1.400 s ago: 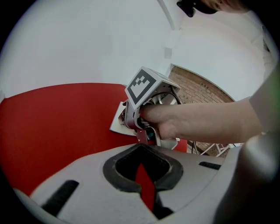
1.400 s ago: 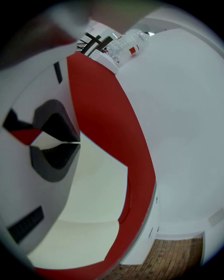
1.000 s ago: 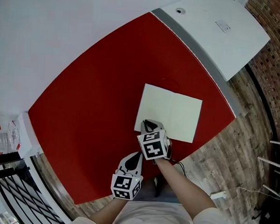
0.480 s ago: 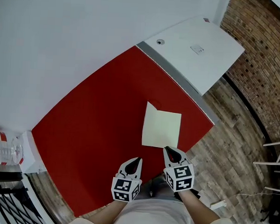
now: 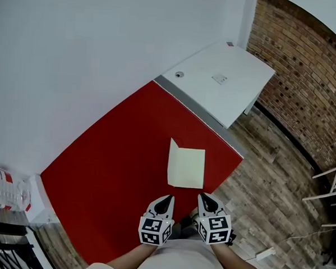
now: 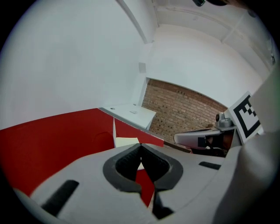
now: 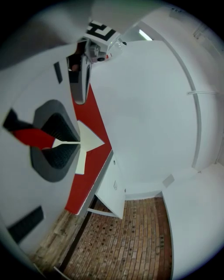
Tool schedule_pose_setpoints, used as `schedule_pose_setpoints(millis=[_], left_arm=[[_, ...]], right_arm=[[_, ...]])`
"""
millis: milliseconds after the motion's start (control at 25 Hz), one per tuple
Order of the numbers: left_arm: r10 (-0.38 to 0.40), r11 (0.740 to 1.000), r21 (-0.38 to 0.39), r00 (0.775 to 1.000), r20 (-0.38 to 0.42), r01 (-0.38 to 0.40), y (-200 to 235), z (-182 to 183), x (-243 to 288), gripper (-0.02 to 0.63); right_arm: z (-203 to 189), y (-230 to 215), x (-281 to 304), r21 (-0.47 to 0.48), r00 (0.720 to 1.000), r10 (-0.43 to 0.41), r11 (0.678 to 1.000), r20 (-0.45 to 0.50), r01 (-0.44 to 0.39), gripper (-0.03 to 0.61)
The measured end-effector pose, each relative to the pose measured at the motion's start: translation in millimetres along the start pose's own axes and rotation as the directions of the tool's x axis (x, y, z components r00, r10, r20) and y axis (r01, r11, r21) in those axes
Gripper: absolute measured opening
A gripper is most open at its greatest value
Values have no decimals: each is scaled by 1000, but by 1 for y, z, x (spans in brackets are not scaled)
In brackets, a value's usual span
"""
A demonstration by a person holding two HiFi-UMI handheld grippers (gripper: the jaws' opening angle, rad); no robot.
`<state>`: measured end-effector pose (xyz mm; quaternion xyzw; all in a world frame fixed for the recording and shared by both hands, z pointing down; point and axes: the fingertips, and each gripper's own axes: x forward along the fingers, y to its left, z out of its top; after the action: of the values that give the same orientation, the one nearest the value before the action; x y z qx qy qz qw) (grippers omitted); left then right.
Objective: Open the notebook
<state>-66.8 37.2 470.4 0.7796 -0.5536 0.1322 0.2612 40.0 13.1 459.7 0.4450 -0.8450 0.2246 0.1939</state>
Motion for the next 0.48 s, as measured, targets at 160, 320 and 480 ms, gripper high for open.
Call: schedule_pose_setpoints(millis=[160, 320, 480], left_arm=[[-17, 1000, 2, 1000, -4, 17, -13, 0, 2, 6], [-23, 999, 25, 1000, -2, 23, -16, 2, 2, 6], [-16, 999, 35, 1000, 13, 15, -11, 9, 0, 6]], right_arm=[[5, 1, -9, 20, 1000, -7, 1000, 20, 6, 18], [5, 4, -10, 20, 1000, -1, 1000, 16, 0, 18], [7, 3, -10, -3, 1000, -16, 1000, 9, 16, 8]])
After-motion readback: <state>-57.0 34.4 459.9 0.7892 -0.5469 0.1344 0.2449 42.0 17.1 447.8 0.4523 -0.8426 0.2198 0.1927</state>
